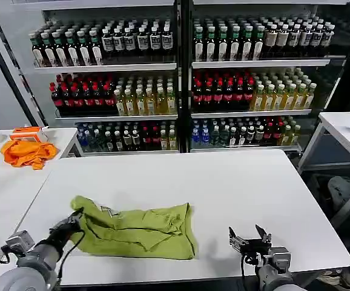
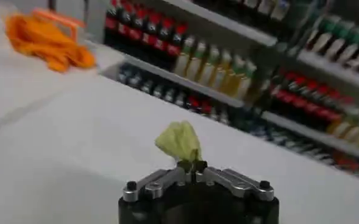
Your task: Fold and organize the clothes.
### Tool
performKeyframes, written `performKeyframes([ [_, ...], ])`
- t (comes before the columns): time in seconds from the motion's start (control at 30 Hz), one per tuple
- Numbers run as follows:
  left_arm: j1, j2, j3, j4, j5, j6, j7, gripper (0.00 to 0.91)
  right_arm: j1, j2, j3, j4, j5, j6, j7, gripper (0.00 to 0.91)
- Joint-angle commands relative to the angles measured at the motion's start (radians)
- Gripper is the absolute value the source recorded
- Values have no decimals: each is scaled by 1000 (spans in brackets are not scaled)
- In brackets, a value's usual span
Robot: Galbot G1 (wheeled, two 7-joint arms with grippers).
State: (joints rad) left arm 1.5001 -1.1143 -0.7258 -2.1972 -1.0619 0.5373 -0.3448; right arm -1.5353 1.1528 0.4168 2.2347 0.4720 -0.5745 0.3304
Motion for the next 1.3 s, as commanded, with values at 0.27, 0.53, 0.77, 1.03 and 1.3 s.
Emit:
performKeyframes([
  [0.27, -152, -282, 406, 43, -212, 4, -25, 20, -42, -10, 52, 19, 0, 4, -4, 907],
  [0.53, -233, -315, 493, 190, -142, -12, -29, 20, -40, -2, 51, 17, 0, 2, -3, 907],
  [0.77, -251, -312, 536, 189, -136, -4, 1, 907, -34, -9, 53, 11, 5, 1, -3, 907],
  [1.03, -202, -267, 501, 95, -114, 20, 28, 907, -12, -9, 44, -4, 13, 0, -2, 907],
  [1.3, -152, -172, 248, 78, -5, 9, -10, 907, 11, 2, 22, -24, 12, 2, -4, 907],
])
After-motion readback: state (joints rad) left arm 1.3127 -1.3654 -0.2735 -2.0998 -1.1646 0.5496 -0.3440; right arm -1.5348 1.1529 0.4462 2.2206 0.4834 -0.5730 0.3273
